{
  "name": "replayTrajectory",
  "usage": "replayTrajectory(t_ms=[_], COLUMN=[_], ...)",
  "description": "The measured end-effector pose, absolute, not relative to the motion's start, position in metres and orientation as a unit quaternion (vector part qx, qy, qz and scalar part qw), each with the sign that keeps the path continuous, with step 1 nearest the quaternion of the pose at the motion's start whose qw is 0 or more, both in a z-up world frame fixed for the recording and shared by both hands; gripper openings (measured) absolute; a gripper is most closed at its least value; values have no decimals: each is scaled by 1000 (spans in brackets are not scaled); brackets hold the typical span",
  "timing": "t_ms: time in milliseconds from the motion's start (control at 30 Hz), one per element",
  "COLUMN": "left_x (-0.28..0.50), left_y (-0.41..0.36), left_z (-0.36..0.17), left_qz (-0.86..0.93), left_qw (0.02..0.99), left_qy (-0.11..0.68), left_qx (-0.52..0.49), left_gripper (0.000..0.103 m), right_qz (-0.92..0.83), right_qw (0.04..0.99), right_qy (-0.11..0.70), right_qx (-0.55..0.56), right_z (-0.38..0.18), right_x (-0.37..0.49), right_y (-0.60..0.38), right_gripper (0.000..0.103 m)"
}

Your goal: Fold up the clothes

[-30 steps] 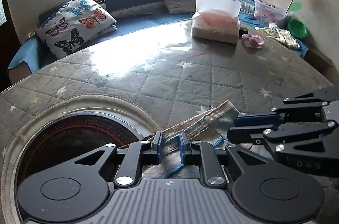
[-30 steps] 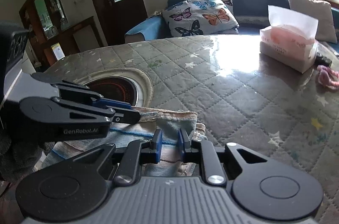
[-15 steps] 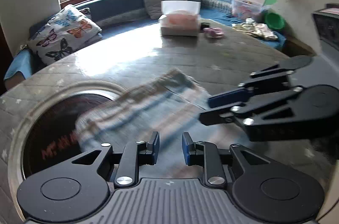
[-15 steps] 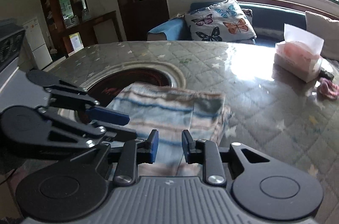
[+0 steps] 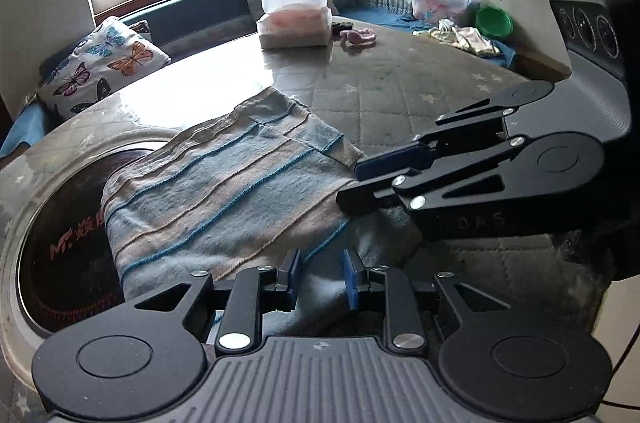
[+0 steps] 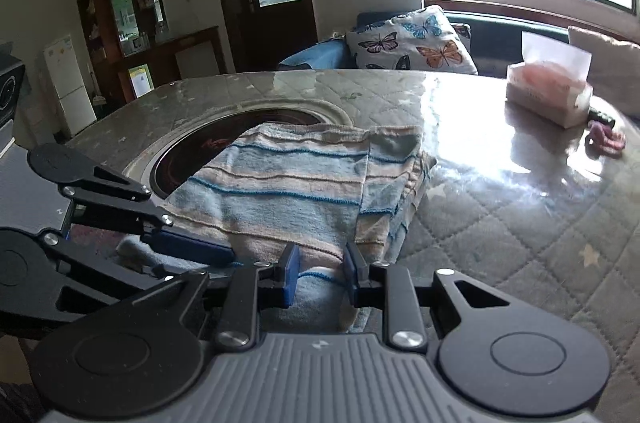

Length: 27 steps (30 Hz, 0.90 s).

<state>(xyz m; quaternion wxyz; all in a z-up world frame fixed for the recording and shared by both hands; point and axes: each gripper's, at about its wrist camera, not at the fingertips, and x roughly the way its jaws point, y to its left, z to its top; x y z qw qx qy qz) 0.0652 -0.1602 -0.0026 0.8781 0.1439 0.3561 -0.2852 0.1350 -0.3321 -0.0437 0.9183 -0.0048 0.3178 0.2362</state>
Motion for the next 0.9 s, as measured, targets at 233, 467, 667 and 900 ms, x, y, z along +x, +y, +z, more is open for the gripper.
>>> replayTrajectory(t_ms=[233, 467, 667, 900], left_x=[57, 60, 76, 59], left_y=[-153, -131, -102, -74], left_z=[-7, 7, 2, -2], left_qz=[-285, -263, -209, -188], left_qw=[877, 890, 900, 904], left_qy=[363, 355, 372, 376], left_qx=[137, 116, 90, 83], left_gripper=[28, 30, 30, 30], right_qz=[243, 239, 233, 230], right_qw=[918, 923, 922, 918], right_qy=[312, 302, 309, 322], right_qx=[-17, -10, 4, 0], right_z=[-42, -30, -35, -40], right_x=[133, 139, 159, 163], right_y=[-328, -330, -325, -324], right_gripper=[23, 24, 24, 24])
